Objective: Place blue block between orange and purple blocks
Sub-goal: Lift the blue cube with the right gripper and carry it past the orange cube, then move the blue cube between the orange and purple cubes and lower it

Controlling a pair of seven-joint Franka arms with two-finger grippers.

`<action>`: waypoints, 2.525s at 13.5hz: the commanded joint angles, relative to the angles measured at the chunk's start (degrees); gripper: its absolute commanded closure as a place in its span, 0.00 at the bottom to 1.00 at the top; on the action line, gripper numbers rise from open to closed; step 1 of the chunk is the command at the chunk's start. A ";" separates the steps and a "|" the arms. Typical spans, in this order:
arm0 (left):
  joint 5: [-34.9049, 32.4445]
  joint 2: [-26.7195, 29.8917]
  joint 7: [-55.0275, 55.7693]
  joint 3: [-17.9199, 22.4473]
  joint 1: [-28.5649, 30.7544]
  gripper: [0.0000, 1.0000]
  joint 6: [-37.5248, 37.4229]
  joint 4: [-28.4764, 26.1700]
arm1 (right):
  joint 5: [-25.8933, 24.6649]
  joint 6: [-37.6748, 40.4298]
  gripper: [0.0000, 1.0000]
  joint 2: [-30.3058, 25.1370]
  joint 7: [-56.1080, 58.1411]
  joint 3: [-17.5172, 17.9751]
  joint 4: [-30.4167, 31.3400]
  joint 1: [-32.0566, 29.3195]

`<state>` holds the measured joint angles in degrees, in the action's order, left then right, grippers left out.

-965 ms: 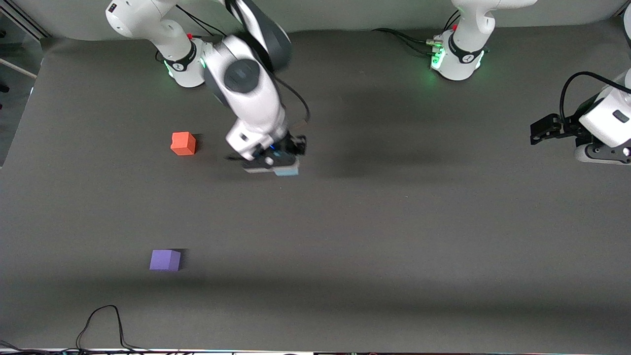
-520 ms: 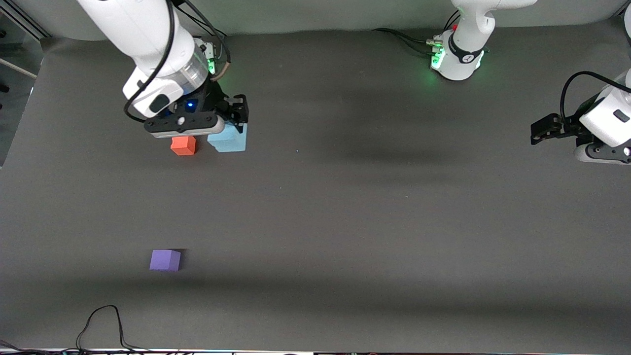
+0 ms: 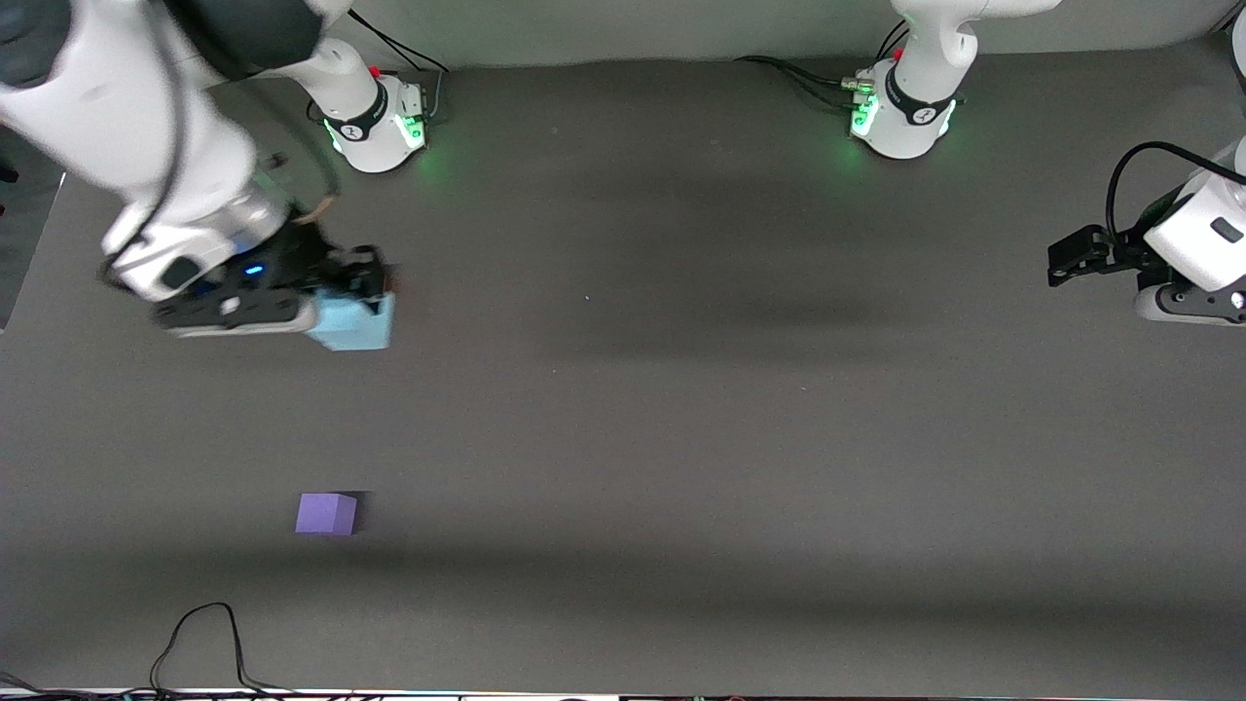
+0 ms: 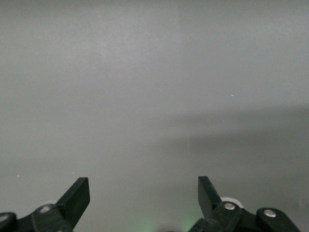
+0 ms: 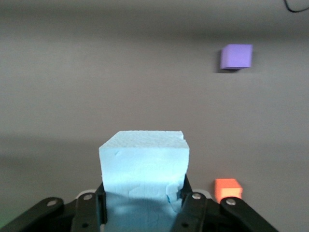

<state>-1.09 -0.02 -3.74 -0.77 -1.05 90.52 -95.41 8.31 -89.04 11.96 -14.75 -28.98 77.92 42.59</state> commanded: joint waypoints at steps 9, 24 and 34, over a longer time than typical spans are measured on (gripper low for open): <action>-0.58 -0.42 0.05 -0.02 -0.10 0.00 -0.34 0.93 | -2.60 -1.65 0.96 -8.70 12.90 34.08 14.43 -45.49; -0.58 -0.60 1.90 -0.02 -0.27 0.00 0.01 0.58 | -1.99 -50.51 0.96 7.18 21.34 30.91 45.66 -46.28; -0.67 -0.60 0.75 -0.11 -0.01 0.00 0.10 0.40 | -1.81 -59.76 0.67 13.09 15.63 30.82 47.77 -42.24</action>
<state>-1.11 -0.42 -2.84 -0.80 -1.04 90.58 -95.46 6.33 -146.38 23.69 2.53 1.98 124.99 -0.96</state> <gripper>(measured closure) 0.000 0.463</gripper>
